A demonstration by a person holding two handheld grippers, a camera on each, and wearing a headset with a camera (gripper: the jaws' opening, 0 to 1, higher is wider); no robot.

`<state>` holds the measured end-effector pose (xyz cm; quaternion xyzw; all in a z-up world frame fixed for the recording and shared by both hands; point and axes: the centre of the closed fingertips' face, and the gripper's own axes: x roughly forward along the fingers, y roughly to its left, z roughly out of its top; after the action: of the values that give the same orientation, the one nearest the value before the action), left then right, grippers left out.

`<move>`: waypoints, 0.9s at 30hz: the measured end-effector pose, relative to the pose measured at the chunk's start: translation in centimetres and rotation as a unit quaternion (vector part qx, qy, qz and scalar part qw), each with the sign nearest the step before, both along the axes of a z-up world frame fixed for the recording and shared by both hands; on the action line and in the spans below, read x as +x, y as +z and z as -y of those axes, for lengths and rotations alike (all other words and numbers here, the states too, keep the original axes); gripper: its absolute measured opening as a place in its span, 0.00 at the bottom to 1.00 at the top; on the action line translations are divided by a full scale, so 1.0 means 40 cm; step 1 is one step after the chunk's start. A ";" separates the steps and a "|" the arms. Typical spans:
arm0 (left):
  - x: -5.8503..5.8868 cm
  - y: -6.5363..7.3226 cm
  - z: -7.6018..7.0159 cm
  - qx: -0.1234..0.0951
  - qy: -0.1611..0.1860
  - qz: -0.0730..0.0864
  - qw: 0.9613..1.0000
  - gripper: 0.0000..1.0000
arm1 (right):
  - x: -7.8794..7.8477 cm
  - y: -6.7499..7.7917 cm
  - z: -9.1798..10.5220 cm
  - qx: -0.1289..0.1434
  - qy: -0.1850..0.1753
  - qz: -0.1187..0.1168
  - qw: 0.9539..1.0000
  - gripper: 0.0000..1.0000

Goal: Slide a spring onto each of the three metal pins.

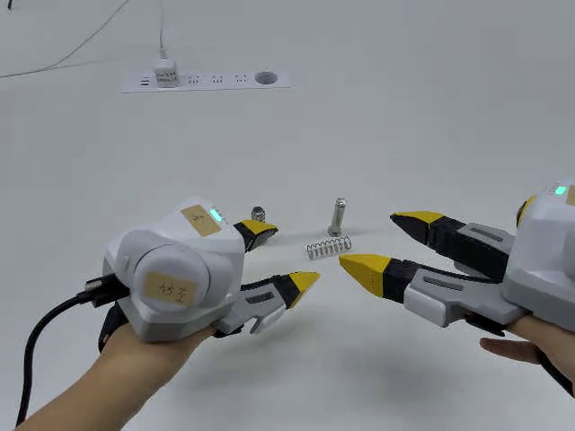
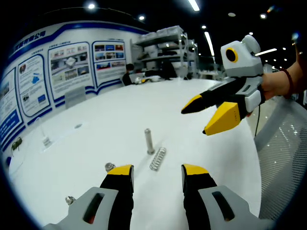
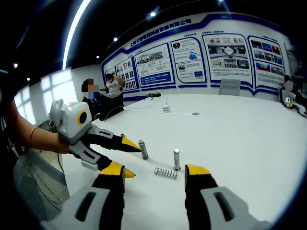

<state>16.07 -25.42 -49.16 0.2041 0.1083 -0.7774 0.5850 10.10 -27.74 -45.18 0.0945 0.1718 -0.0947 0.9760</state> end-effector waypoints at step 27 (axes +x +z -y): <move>-0.016 -0.100 0.092 0.056 -0.019 0.004 0.998 0.26 | -0.056 -0.042 0.024 0.012 -0.022 -0.015 1.000 0.52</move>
<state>15.45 -29.11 -53.15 0.2423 0.1453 -0.7803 0.5579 7.85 -28.70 -46.86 0.1088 0.1850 -0.1156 0.9698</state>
